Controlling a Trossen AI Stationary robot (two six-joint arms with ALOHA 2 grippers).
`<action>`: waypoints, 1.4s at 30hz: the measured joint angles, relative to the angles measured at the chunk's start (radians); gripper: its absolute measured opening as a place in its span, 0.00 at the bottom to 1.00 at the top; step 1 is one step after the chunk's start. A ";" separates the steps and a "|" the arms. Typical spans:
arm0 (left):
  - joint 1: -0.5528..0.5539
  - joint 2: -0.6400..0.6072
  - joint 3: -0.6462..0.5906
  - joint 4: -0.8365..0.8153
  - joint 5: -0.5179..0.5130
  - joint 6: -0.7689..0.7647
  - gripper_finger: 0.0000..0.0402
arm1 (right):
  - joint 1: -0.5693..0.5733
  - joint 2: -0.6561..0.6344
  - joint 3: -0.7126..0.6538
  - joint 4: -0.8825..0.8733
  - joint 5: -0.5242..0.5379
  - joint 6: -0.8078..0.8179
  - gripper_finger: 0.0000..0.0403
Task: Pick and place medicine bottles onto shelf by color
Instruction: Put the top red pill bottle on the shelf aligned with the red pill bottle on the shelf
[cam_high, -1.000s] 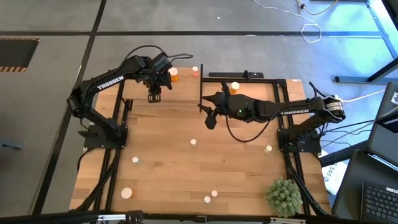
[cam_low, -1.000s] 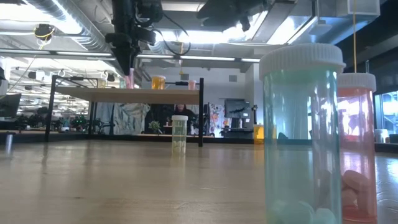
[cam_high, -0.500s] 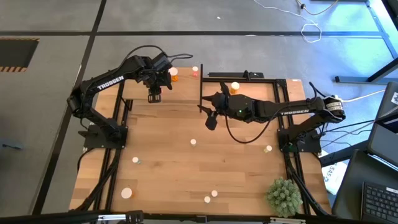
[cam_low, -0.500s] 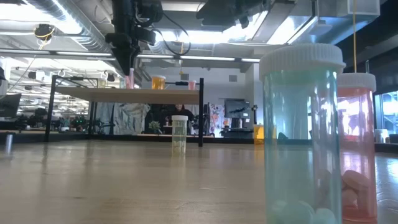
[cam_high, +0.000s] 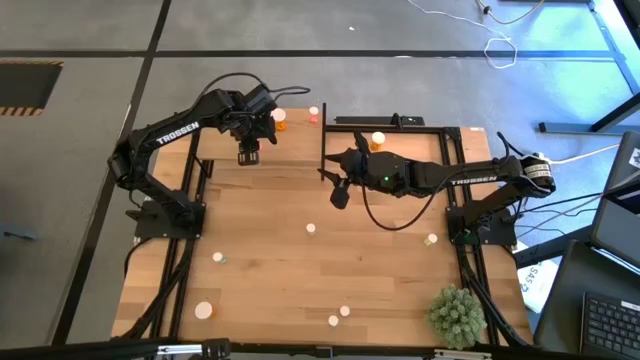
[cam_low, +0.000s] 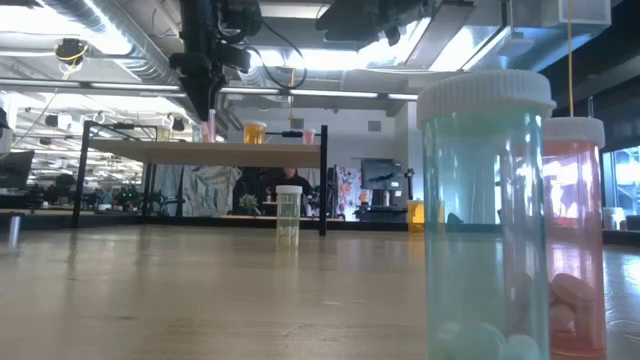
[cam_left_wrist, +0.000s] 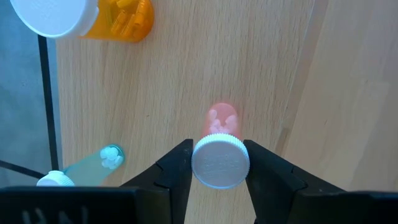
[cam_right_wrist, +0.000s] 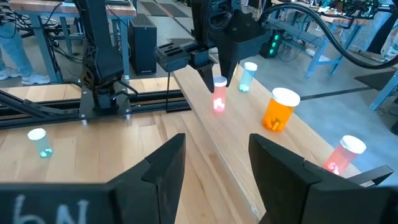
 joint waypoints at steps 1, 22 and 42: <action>0.000 0.000 0.000 0.000 0.001 0.000 0.33 | 0.000 0.000 0.000 0.000 0.000 0.000 0.44; 0.000 0.000 0.000 0.014 0.042 0.048 0.33 | 0.000 0.000 0.000 0.000 0.000 0.002 0.44; 0.000 0.000 0.000 0.026 0.015 0.040 0.43 | 0.000 0.000 0.000 0.000 0.000 0.002 0.44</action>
